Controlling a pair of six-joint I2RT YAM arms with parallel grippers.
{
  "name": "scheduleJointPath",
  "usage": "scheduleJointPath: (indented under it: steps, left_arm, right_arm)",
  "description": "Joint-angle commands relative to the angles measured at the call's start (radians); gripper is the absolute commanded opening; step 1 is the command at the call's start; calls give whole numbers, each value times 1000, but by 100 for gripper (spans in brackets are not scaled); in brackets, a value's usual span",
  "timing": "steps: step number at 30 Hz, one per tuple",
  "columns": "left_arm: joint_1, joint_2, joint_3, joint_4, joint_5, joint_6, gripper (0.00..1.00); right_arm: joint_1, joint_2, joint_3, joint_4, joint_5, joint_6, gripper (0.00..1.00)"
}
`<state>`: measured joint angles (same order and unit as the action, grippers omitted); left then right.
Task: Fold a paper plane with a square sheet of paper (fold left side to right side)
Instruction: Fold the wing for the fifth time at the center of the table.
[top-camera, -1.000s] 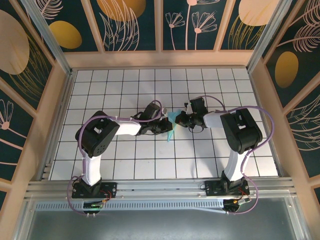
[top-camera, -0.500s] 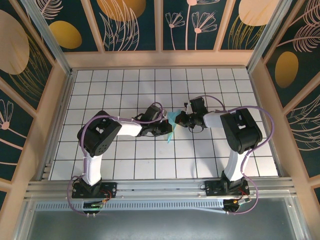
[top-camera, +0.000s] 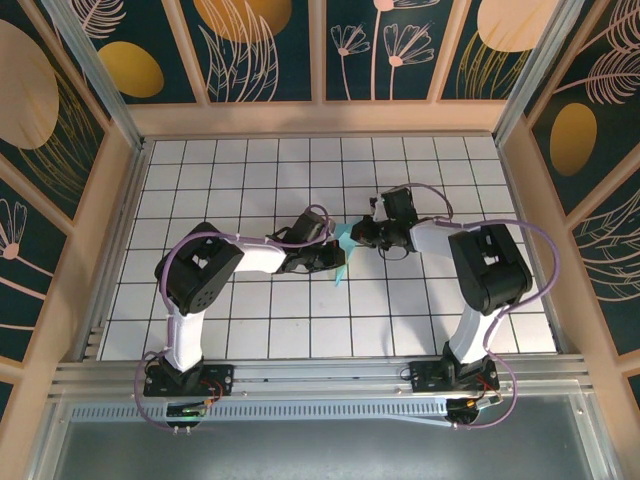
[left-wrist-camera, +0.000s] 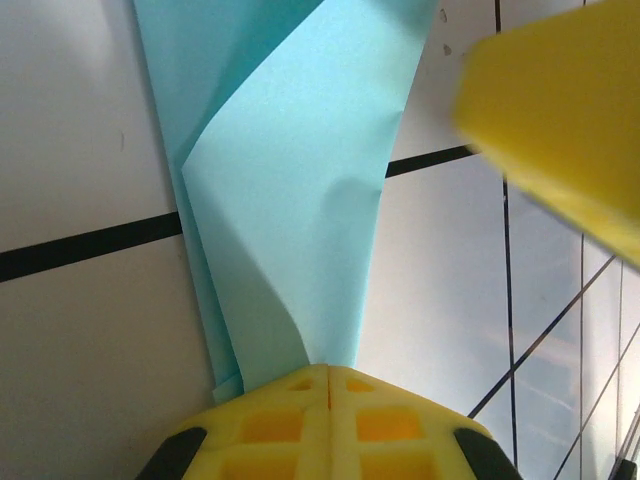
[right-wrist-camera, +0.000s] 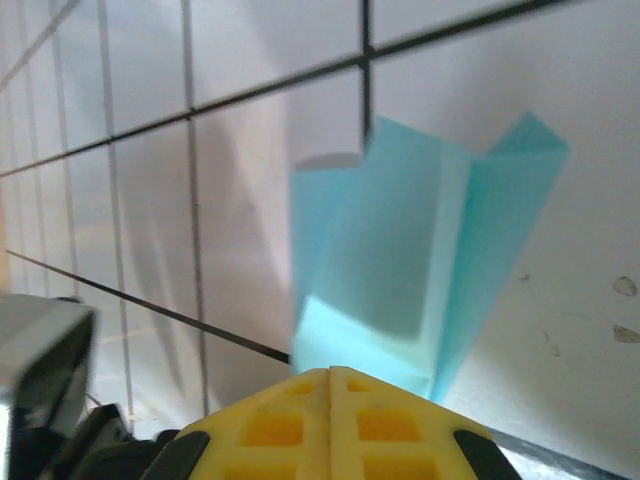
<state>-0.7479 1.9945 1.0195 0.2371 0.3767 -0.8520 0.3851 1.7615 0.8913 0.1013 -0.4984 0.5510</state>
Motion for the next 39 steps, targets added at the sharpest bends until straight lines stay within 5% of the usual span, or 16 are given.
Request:
scheduleJointPath:
  steps: [1, 39]
  left_arm:
    - [-14, 52, -15, -131, -76, 33, 0]
    - [-17, 72, -18, -202, -121, 51, 0]
  right_arm:
    - [-5, -38, -23, 25, -12, -31, 0]
    - [-57, 144, 73, 3, 121, -125, 0]
